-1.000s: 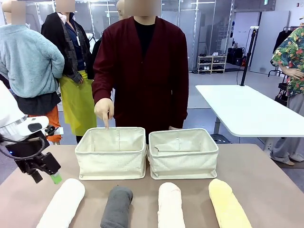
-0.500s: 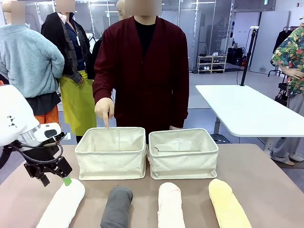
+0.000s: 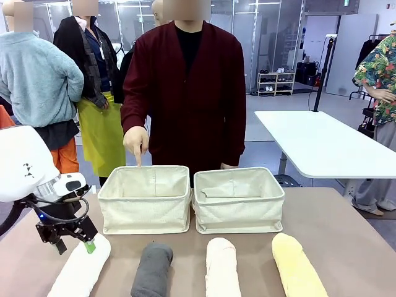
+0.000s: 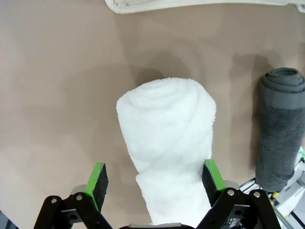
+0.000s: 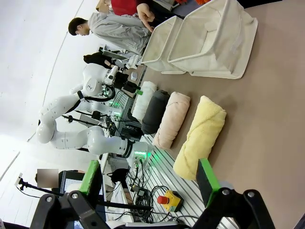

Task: Divide the towels into two baskets.
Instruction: Pick up one hotel-folded towel and place it in the Fabric basket indicated by the person.

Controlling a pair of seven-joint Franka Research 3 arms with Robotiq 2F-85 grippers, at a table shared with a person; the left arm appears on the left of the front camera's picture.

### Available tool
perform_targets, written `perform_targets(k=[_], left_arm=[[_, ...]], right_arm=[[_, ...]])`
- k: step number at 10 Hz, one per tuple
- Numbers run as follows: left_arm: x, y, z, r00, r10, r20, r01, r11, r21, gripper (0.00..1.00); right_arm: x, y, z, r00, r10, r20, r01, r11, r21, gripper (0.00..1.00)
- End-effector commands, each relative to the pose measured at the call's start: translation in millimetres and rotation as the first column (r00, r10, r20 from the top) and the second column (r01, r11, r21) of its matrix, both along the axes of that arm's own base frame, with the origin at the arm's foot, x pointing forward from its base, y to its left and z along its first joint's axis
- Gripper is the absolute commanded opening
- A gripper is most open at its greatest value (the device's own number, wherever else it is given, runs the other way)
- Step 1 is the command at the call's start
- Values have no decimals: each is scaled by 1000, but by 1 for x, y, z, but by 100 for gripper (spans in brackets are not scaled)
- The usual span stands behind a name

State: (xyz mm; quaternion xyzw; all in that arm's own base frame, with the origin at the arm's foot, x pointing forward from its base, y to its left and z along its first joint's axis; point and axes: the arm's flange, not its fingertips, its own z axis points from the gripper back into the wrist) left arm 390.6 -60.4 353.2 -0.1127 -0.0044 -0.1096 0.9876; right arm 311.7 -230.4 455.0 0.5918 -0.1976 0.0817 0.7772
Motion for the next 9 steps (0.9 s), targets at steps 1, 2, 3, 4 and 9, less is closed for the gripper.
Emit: perform_targets(k=[1, 2, 3, 4, 9], left_arm=[[-84, -1, -46, 1000, 19, 16, -19, 999, 47, 100], [-88, -3, -52, 1000, 15, -3, -15, 999, 36, 100], [-90, -5, -54, 1000, 3, -19, -3, 1000, 29, 100], [-91, -6, -55, 1000, -10, -25, 10, 1000, 25, 66], [-96, -11, -52, 1000, -22, -5, 22, 999, 36, 0]], right_arm=[[-2, 1, 1, 1000, 2, 21, -2, 1000, 5, 100], [-2, 1, 1, 1000, 2, 21, -2, 1000, 5, 100], [-2, 1, 1, 1000, 2, 21, -2, 1000, 5, 100], [-2, 1, 1, 1000, 2, 21, -2, 1000, 5, 100], [-2, 1, 1, 1000, 2, 21, -2, 1000, 5, 100]])
